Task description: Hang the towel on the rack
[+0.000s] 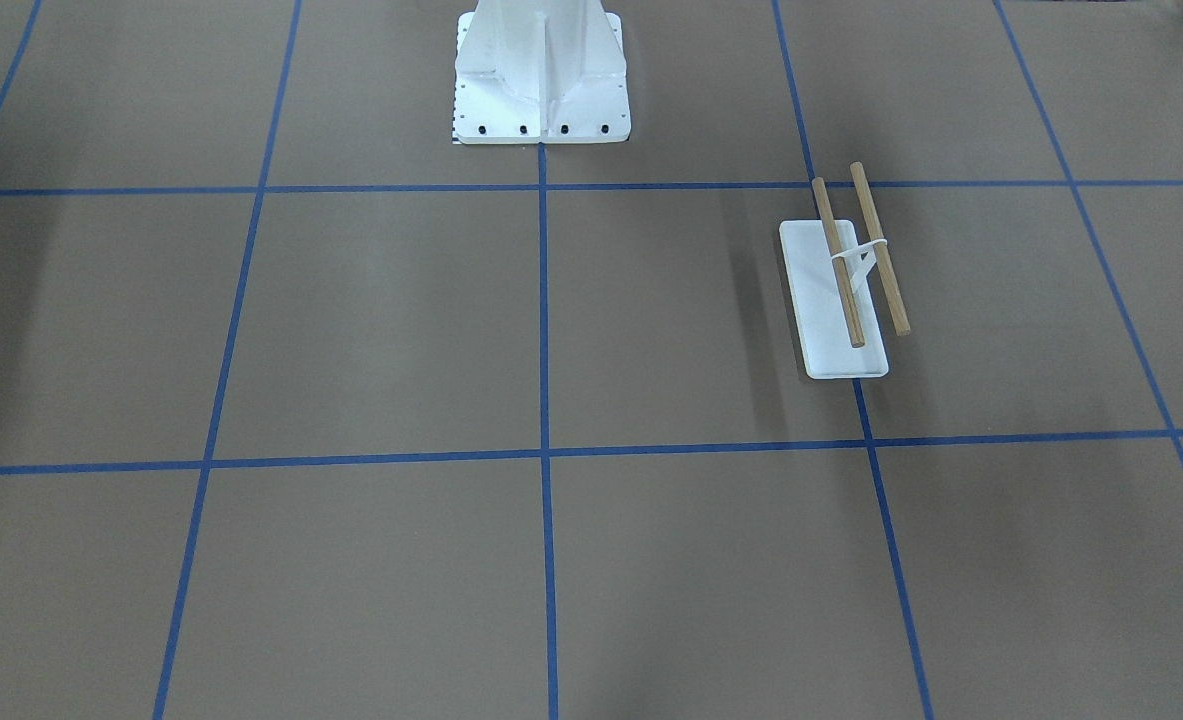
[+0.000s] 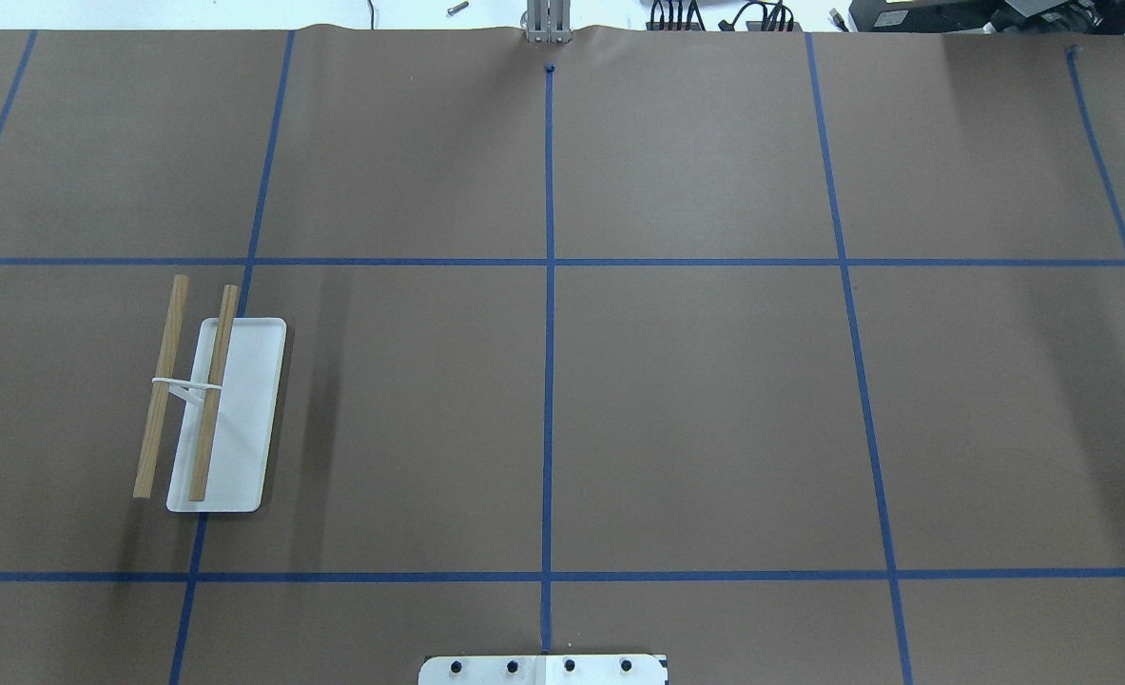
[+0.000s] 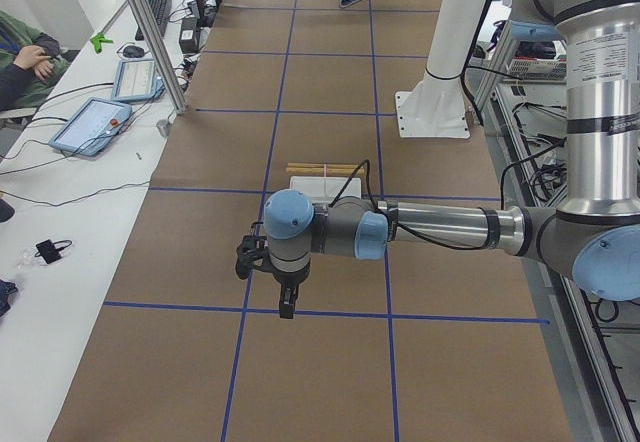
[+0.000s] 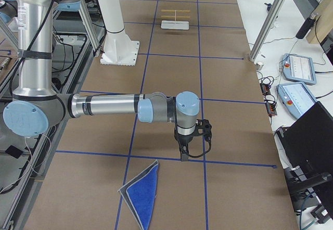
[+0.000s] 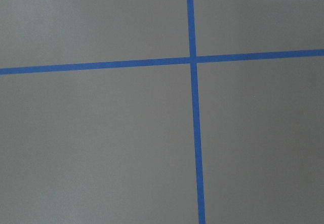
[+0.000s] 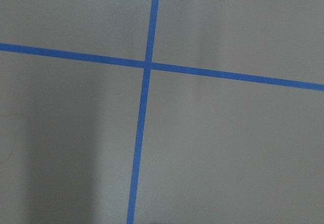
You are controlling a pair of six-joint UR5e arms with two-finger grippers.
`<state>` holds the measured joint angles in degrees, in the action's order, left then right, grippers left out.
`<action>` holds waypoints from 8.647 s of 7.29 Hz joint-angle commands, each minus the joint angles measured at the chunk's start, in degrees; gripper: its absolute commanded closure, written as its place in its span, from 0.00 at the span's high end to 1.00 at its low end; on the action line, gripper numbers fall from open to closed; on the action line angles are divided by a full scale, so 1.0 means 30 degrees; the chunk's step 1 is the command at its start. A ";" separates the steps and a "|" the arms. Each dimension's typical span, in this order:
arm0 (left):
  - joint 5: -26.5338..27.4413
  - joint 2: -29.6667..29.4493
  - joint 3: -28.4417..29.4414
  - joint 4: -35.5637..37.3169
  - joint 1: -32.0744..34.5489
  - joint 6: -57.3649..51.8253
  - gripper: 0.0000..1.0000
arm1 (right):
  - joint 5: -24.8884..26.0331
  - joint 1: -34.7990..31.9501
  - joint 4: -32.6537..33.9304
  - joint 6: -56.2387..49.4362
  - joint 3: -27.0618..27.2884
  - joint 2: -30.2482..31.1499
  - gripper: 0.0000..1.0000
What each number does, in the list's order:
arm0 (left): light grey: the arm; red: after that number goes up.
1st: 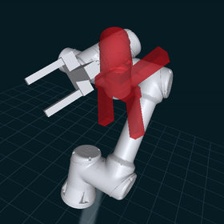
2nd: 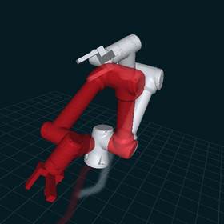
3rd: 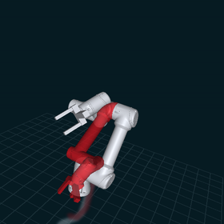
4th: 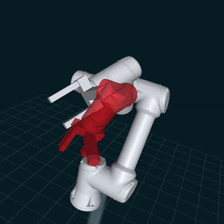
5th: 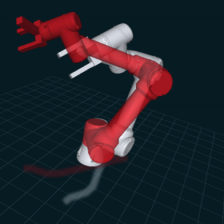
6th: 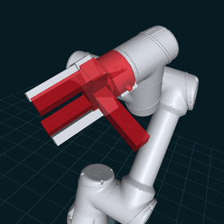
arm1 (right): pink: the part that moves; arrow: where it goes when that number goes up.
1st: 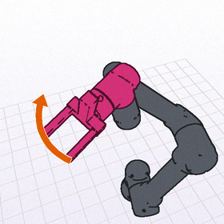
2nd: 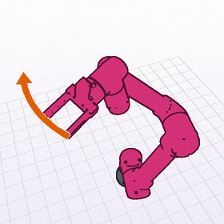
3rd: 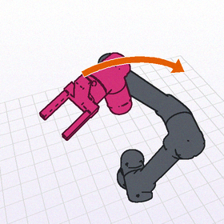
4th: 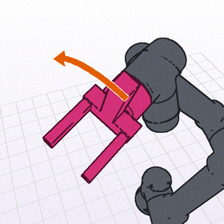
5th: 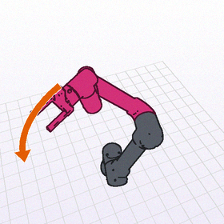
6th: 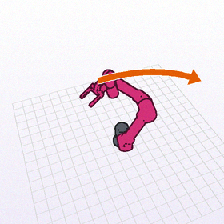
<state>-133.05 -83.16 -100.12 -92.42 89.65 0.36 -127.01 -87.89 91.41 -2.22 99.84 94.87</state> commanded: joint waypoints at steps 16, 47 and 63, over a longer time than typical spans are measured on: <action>-0.0005 -0.0112 0.0562 -0.8100 0.0000 0.0114 0.99 | 0.1961 0.4625 -1.0389 -0.0551 -0.0837 0.5995 1.00; -0.4447 -0.1513 0.0446 -1.1819 -0.0234 0.6241 0.99 | -0.1022 0.6938 -1.4736 0.2757 -0.1585 -0.5892 0.00; 0.4945 -1.2738 0.0007 -1.3636 -1.5114 4.1561 0.95 | 1.4857 1.9746 -0.8935 1.4948 0.2054 -1.4719 0.00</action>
<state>-118.54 -121.00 -99.76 -132.99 45.40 122.09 -82.95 -28.89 64.58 42.62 106.40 51.26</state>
